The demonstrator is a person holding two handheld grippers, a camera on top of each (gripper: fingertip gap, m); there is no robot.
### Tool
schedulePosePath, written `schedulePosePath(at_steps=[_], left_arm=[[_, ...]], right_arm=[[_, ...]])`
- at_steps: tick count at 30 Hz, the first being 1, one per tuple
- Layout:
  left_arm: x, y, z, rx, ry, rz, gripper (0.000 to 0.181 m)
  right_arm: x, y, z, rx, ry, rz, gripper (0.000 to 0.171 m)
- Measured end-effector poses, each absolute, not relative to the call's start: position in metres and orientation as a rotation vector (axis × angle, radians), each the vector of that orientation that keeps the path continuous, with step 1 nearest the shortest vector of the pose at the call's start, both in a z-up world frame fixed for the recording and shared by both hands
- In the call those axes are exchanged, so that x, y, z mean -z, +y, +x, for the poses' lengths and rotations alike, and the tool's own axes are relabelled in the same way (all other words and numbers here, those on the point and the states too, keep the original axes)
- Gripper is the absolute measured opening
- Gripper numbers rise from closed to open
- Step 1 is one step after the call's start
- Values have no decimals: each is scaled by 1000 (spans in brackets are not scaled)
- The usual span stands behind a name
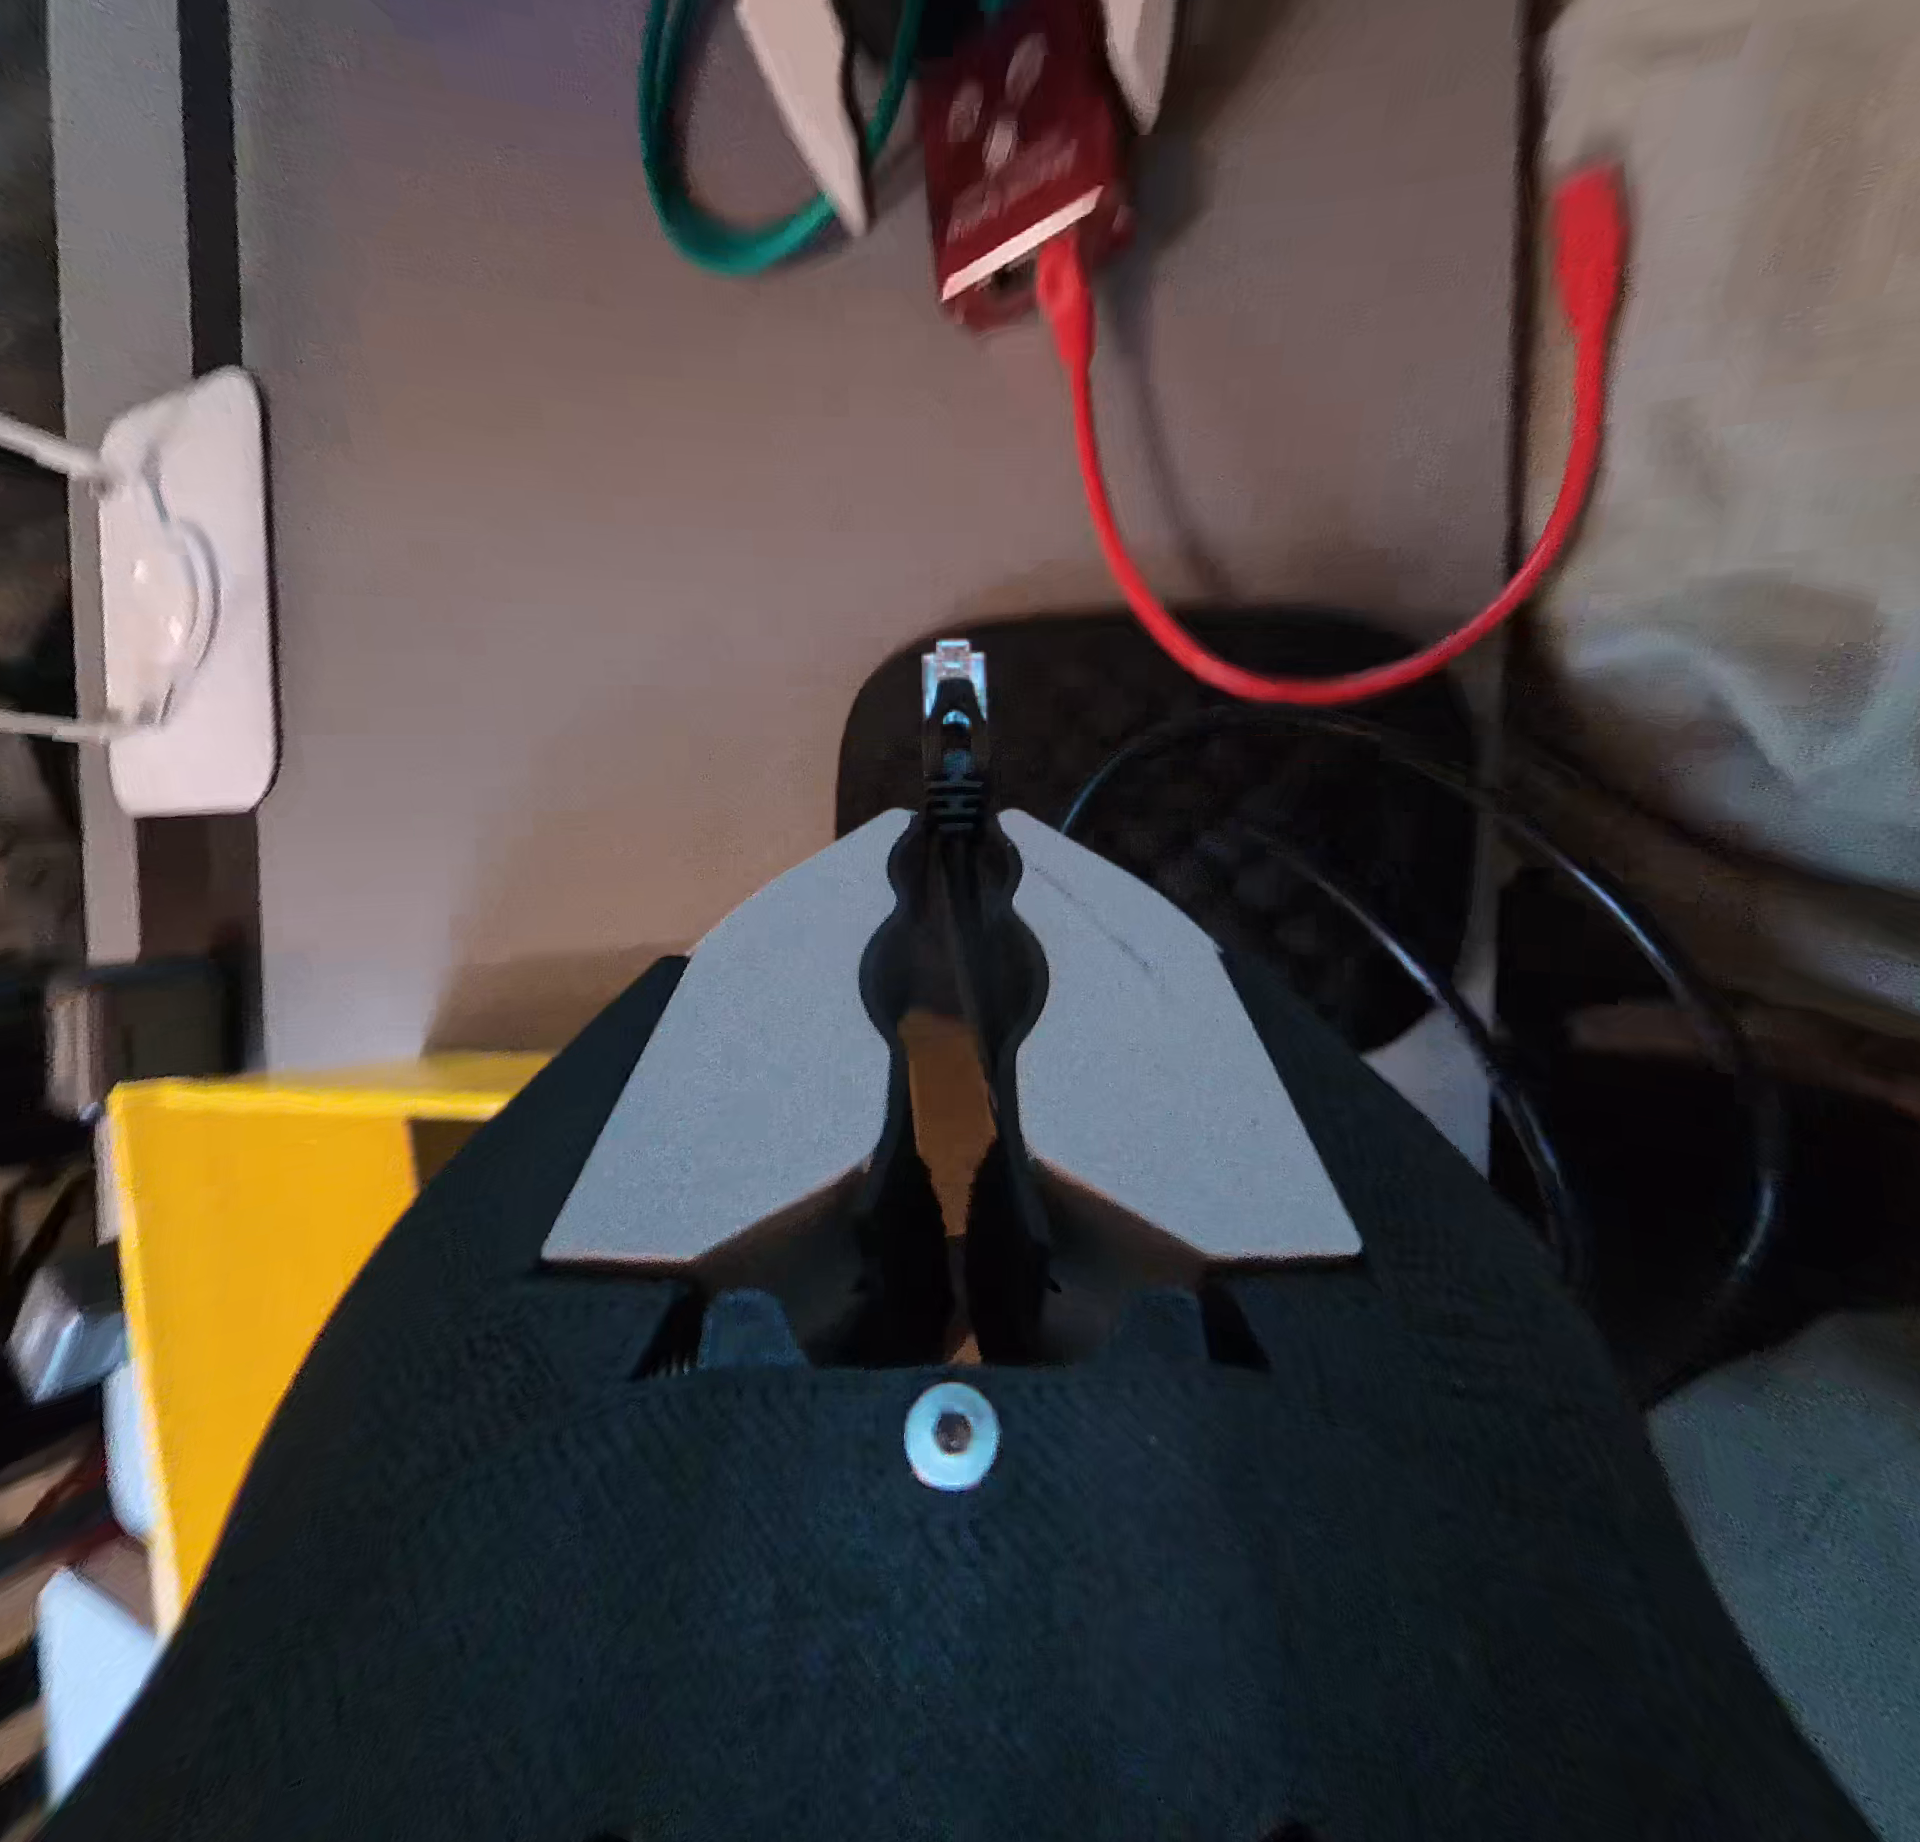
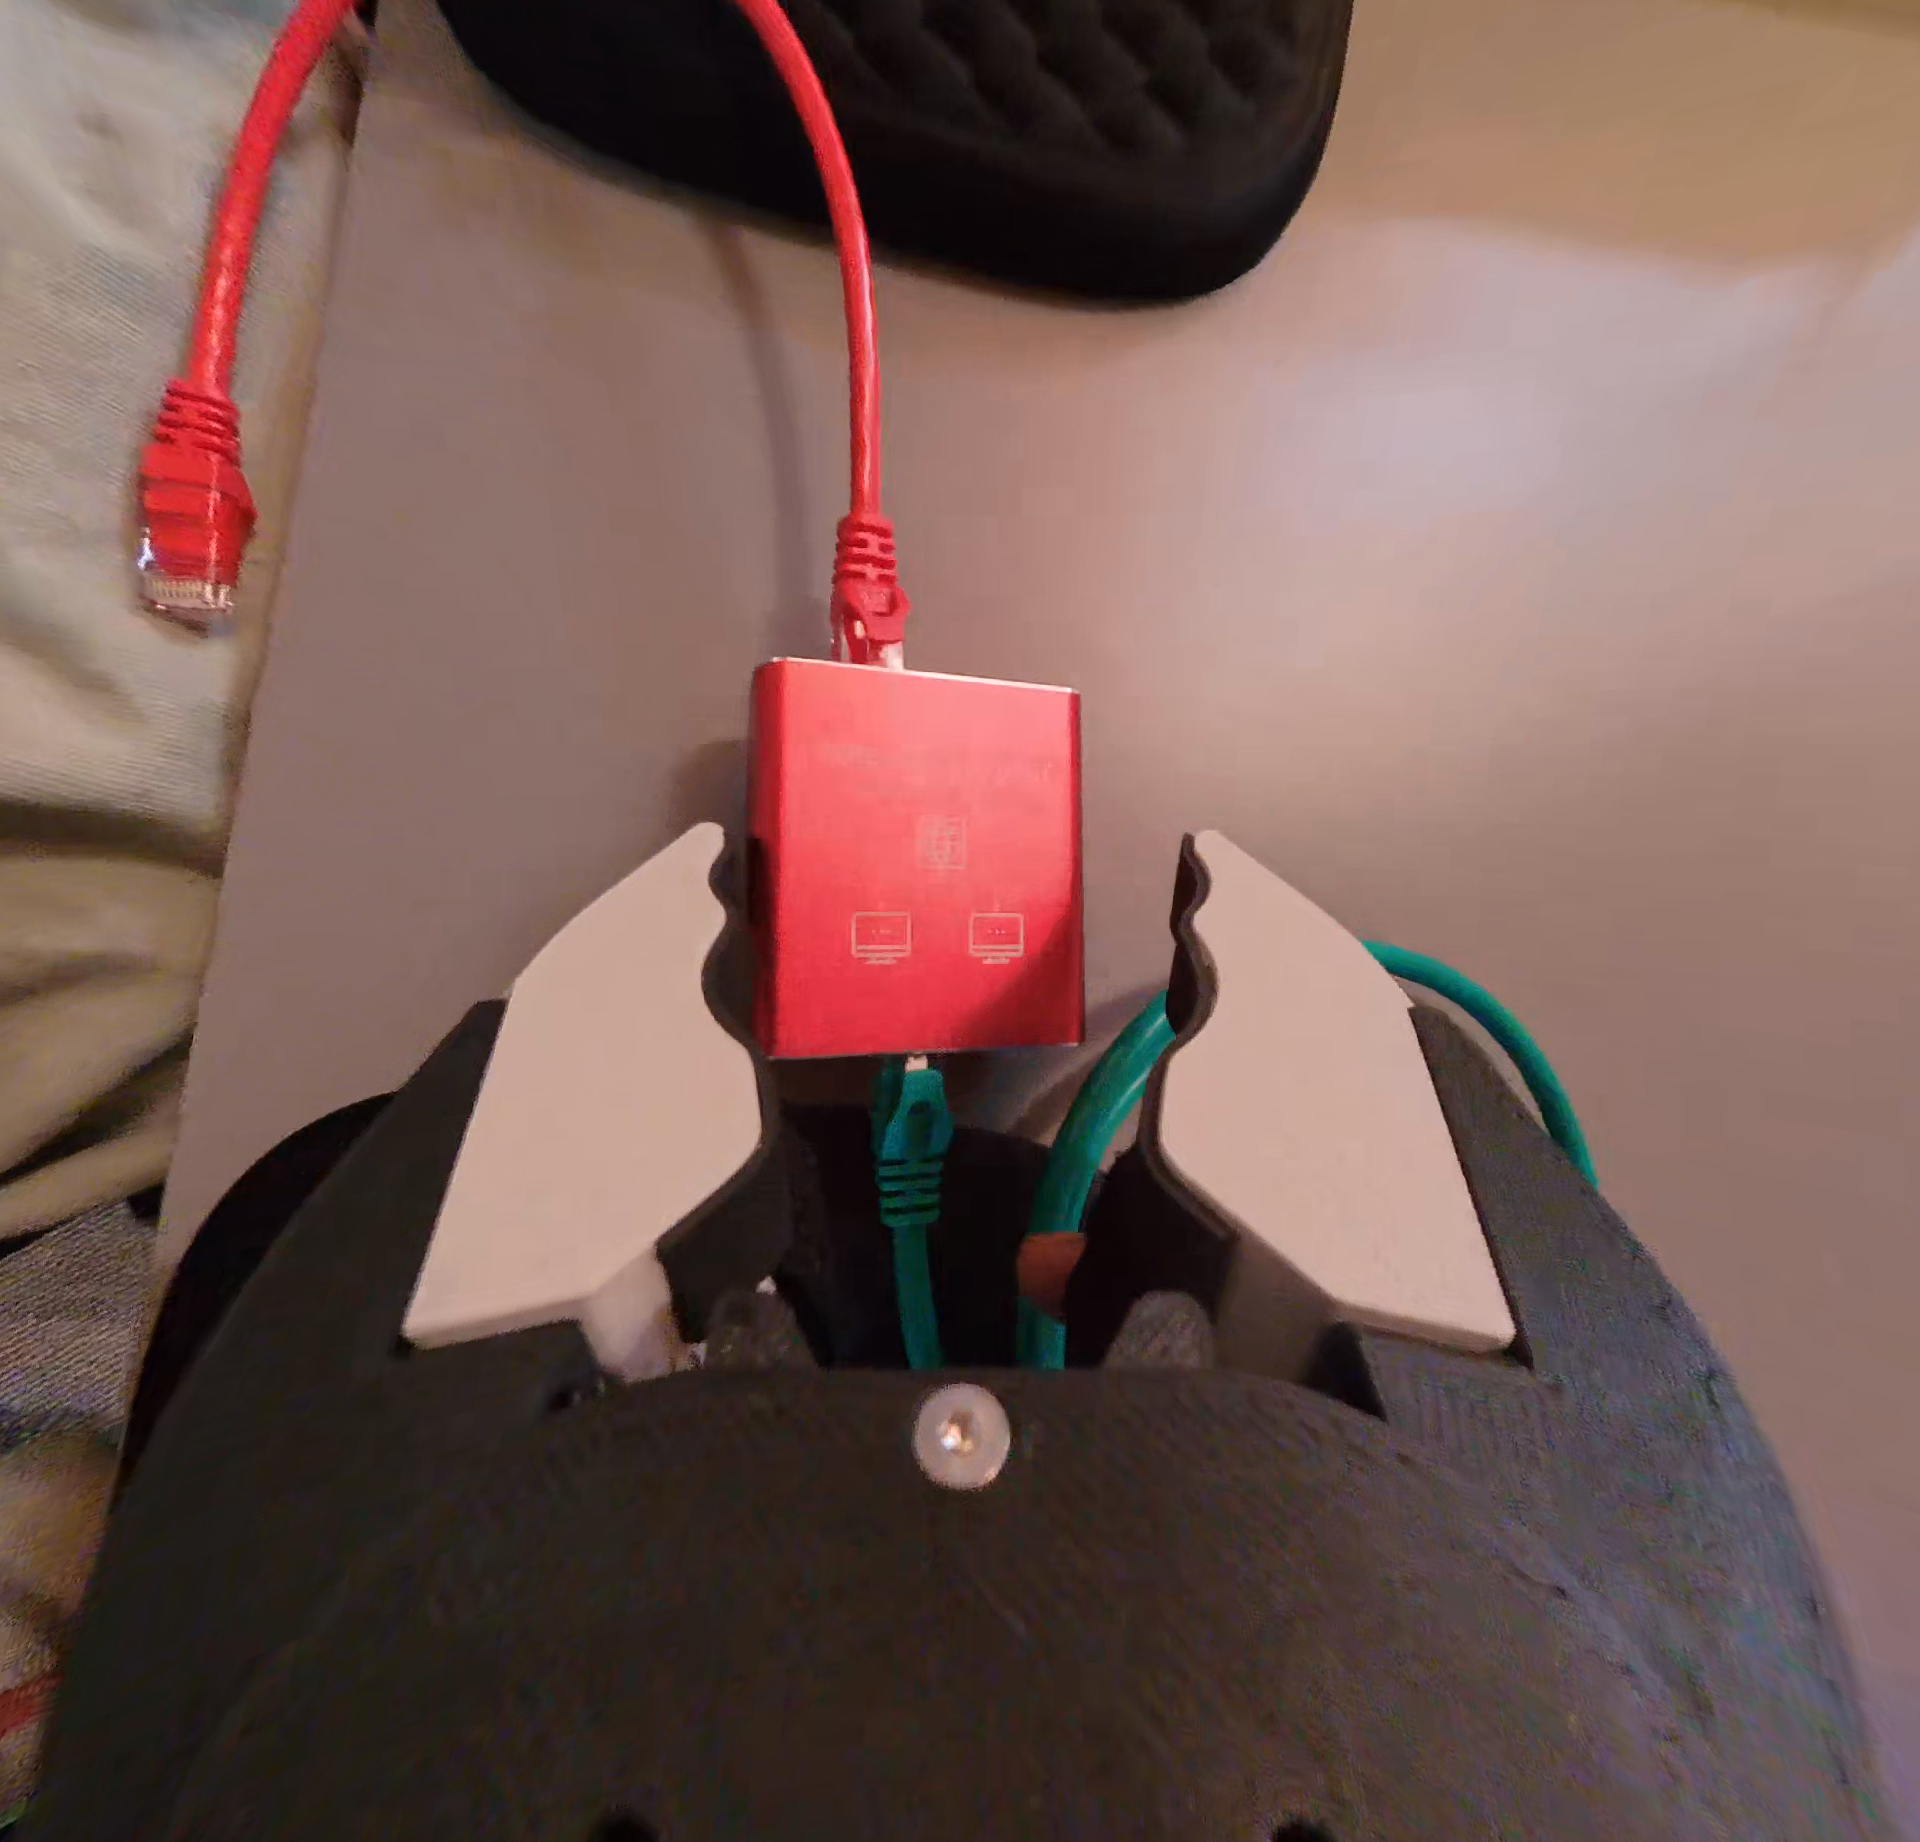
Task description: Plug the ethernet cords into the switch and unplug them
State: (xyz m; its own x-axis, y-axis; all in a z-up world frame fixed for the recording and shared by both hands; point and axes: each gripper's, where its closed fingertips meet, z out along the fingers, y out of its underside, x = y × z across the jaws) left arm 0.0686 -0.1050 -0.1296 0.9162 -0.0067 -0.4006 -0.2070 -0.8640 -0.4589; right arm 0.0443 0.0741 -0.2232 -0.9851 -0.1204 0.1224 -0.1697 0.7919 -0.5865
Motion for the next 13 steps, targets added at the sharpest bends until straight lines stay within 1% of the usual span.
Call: schedulePosePath(at_steps=[2,3,7,10,13], left_arm=[[129,-119,58,-616,150,-2640,11],[131,-119,54,-640,160,-2650,11],[151,-82,49,-665,233,-2549,11],[166,-70,36,-673,162,-2547,11],[162,-58,33,-579,103,-2477,11]], right_arm=[[230,73,47,-957,-2936,238,76],[233,73,48,-948,-2953,231,69],[229,71,46,-961,-2829,262,68],[212,68,52,-1053,-2723,259,68],[196,61,60,-1132,-2630,254,68]])
